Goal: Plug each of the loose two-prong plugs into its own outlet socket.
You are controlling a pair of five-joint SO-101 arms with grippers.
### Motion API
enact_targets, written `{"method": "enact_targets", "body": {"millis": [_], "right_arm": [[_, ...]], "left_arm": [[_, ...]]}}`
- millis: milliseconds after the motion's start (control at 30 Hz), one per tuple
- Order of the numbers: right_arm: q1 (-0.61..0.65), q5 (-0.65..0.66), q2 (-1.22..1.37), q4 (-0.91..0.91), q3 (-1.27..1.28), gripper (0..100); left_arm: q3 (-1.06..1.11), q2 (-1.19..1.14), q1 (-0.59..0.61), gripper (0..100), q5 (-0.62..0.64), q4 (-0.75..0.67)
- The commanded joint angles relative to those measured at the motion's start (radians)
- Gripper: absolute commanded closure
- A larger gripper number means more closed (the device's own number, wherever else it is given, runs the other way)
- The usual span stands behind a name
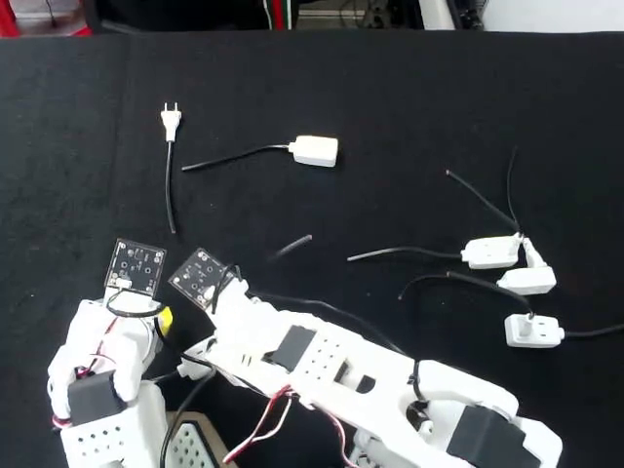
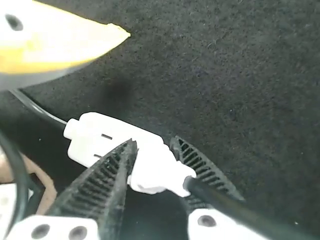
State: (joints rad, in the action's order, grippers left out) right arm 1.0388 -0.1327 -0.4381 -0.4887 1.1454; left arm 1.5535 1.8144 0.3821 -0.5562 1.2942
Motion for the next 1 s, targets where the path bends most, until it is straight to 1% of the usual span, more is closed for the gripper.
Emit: {"method": "enact_targets", "body": {"millis": [0, 167, 467, 500, 567, 633, 767, 967], "right_arm": [[0.006, -0.011, -0.007, -0.015, -0.05, 88.6], [0.005, -0.012, -0.008, -0.098, -0.114, 88.8], [0.005, -0.034, -0.008, -0.104, -0.128, 89.4], [0.005, -0.034, -0.008, -0.104, -0.128, 91.6], [0.0, -0.038, -0.008, -0.104, -0.13, 99.2], [-0.028, -0.038, -0.004, -0.103, -0.139, 97.3], [-0.123, -0.038, -0.001, -0.107, -0.157, 98.6], [-0.221, -0.021, -0.007, -0.117, -0.166, 98.7]], "left_arm": [[-0.002, 0.008, 0.013, 73, -0.008, 0.003], [-0.002, 0.008, 0.013, 73, -0.008, 0.003], [-0.002, 0.008, 0.013, 73, -0.008, 0.003], [-0.002, 0.008, 0.013, 73, -0.008, 0.003], [-0.002, 0.008, 0.013, 73, -0.008, 0.003], [-0.002, 0.008, 0.013, 73, -0.008, 0.003], [-0.002, 0.008, 0.013, 73, -0.008, 0.003], [-0.002, 0.008, 0.013, 73, -0.008, 0.003]]}}
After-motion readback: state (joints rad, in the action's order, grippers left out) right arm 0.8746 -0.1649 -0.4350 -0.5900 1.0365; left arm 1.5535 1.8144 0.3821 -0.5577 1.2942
